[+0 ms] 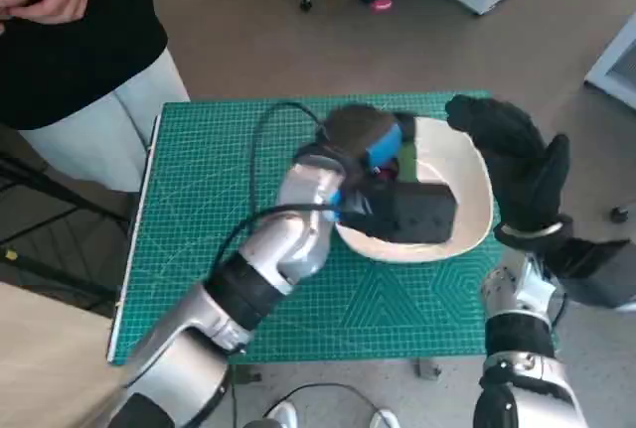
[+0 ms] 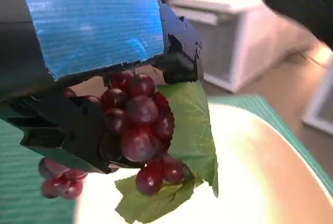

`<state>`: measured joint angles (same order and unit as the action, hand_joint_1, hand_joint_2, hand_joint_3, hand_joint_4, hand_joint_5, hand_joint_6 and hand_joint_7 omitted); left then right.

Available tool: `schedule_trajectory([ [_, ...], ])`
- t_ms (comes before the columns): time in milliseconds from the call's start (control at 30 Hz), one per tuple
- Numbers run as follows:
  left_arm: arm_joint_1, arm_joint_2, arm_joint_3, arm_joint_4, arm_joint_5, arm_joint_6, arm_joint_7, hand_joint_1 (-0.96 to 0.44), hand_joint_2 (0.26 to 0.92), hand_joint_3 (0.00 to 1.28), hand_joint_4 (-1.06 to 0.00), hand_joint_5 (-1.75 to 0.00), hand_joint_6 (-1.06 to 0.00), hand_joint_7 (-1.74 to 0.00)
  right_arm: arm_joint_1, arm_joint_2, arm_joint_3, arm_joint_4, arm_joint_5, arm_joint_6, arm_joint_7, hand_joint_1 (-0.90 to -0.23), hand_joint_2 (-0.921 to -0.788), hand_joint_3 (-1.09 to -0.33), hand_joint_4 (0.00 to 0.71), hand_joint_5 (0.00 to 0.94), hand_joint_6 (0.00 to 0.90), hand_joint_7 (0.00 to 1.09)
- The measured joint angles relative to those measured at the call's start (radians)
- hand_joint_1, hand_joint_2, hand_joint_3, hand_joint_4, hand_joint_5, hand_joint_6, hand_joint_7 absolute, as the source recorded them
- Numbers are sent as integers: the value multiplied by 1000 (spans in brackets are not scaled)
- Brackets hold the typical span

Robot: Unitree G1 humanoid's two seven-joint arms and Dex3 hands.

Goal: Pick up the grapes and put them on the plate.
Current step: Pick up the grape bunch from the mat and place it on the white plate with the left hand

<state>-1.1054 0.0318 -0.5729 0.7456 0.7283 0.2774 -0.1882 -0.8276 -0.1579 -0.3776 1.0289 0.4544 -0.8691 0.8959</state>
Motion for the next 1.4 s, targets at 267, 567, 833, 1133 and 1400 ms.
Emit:
schedule_trajectory([
  [267,-60,-41,8,172,-31,-97,45,63,902,395,-332,-1553,-331,-1328,17,-1,-5,-10,12,0,2,-595,-921,-562,353,0,451,7],
  [567,-88,-68,31,244,-68,-134,69,349,768,710,-294,-1738,-429,-170,20,-1,-5,-22,12,0,1,-588,-921,-569,339,0,451,6],
  [833,-97,-86,38,285,-77,-136,77,364,748,743,-300,-1746,-478,-110,21,-1,-4,-28,12,-1,-3,-586,-921,-573,327,0,449,5],
  [1133,-102,-102,39,328,-78,-135,94,367,732,759,-317,-1737,-569,-205,22,-1,-2,-27,10,-7,-4,-584,-921,-580,320,0,441,0],
  [1400,-106,-111,47,361,-90,-135,100,309,688,697,-431,-1539,-380,-584,22,0,-1,-23,10,-9,-7,-575,-921,-583,324,2,440,0],
])
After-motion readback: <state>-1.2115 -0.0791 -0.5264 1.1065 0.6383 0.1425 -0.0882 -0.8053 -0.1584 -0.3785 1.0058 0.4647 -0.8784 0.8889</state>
